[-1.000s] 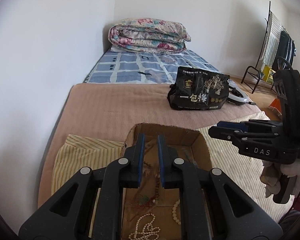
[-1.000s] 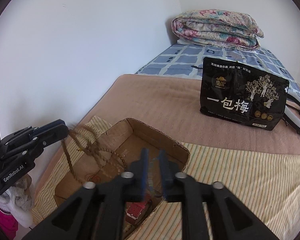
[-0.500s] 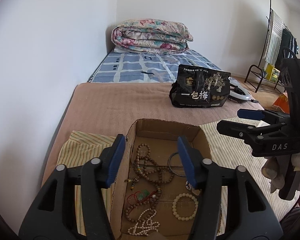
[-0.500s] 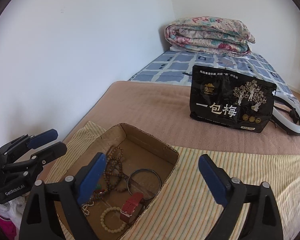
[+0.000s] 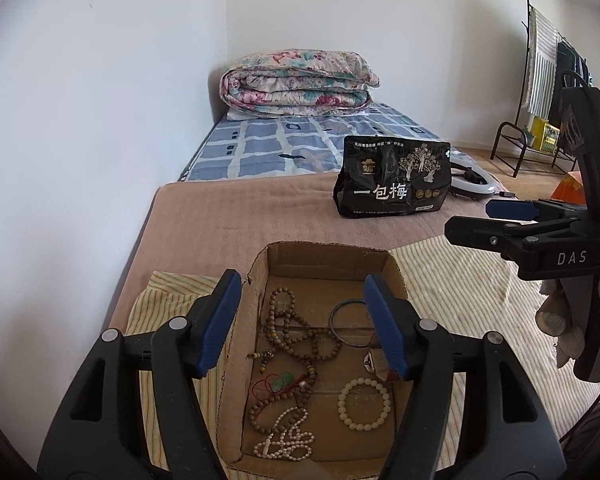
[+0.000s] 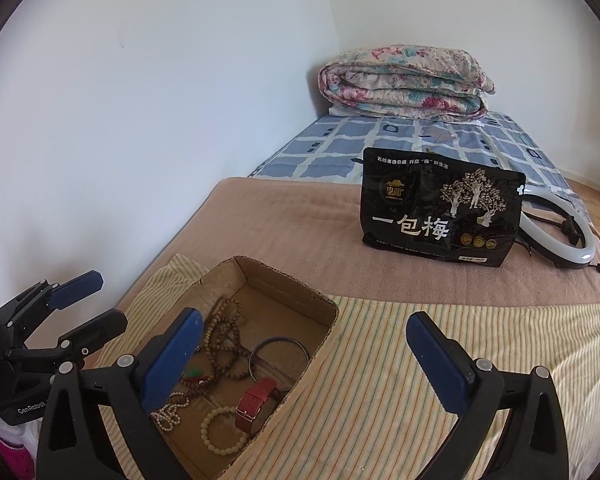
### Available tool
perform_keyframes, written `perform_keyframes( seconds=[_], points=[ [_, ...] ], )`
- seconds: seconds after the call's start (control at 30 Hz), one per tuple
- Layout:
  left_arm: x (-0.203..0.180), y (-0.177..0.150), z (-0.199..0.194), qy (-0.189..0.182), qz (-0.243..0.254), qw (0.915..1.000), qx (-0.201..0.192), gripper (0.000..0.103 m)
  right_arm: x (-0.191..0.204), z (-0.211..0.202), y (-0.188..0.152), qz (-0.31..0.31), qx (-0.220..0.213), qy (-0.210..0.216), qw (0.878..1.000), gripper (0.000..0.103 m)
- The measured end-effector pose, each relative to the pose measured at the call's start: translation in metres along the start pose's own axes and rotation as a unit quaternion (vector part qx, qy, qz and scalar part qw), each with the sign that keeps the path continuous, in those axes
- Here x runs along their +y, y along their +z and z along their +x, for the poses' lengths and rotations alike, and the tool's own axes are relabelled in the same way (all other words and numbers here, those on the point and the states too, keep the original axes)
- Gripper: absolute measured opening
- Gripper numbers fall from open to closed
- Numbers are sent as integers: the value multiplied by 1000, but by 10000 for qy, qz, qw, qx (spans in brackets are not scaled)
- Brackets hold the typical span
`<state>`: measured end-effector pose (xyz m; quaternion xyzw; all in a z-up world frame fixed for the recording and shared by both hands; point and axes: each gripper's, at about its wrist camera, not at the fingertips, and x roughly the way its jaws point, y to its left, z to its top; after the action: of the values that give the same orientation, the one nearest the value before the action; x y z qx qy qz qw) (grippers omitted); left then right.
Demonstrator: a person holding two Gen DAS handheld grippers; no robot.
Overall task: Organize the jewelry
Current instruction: 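Move the open right tool back over the bed toward the small white bead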
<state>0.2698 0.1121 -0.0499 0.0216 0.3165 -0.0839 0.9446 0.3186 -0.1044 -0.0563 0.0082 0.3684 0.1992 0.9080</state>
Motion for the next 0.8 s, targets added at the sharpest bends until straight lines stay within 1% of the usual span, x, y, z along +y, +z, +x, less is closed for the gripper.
perform_keyframes(
  seconds=[0.13, 0.2, 0.27, 0.43, 0.57, 0.63, 0.8],
  points=[
    [-4, 1, -7, -4, -37, 10000, -30, 67, -2, -11, 0, -13, -57, -29, 10000, 103],
    [-5, 2, -12, 20, -51, 10000, -54, 73, -4, -16, -1, -29, -82, -50, 9999, 103],
    [-6, 3, -18, 58, -95, 9999, -94, 77, -5, -23, -2, -65, -95, -72, 9999, 103],
    [-9, 2, -29, 99, -281, 9995, -90, 77, -14, -43, -10, -201, -151, -221, 9994, 103],
    [-17, -4, -39, 190, -277, 9994, -80, 77, -27, -60, -19, -273, -188, -404, 9986, 103],
    [-22, -8, -44, 266, -281, 9992, -33, 77, -35, -69, -24, -247, -205, -465, 9984, 103],
    [-29, -23, -55, 244, -475, 9985, 81, 77, -63, -91, -39, -54, -218, -535, 9983, 103]
  ],
)
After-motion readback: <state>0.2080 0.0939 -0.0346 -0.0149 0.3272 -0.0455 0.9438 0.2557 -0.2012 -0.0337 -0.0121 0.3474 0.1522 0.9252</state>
